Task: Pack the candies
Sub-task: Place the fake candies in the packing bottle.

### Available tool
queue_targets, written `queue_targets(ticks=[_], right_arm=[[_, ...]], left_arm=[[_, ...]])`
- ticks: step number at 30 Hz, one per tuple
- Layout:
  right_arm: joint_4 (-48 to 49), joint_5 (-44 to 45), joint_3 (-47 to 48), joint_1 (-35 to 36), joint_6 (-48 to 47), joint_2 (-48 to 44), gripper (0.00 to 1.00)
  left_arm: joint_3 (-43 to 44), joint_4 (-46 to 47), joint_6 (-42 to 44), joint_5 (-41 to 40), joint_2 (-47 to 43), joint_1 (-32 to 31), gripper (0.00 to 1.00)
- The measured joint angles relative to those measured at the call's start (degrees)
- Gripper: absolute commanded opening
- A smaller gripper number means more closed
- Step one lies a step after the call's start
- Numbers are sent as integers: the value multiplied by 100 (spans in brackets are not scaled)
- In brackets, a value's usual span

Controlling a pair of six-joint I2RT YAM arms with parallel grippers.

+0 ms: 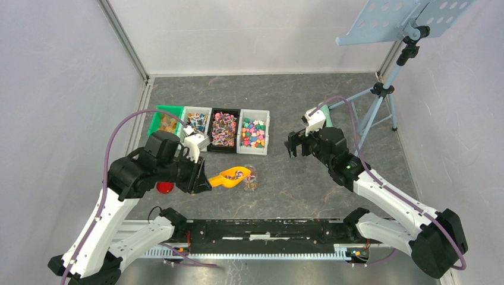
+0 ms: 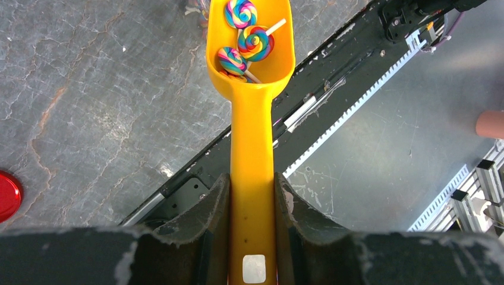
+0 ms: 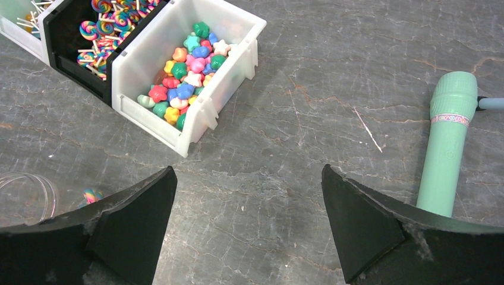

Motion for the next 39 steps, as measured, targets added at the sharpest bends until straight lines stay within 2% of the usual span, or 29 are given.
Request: queue_targets(ticks=[27, 39], right_arm=[[85, 9, -155, 0, 2, -186, 98], [94, 9, -197, -2, 2, -223, 98]], left_arm=[[616, -391, -2, -44, 896, -188, 2], [804, -595, -2, -308, 1266, -310, 2]])
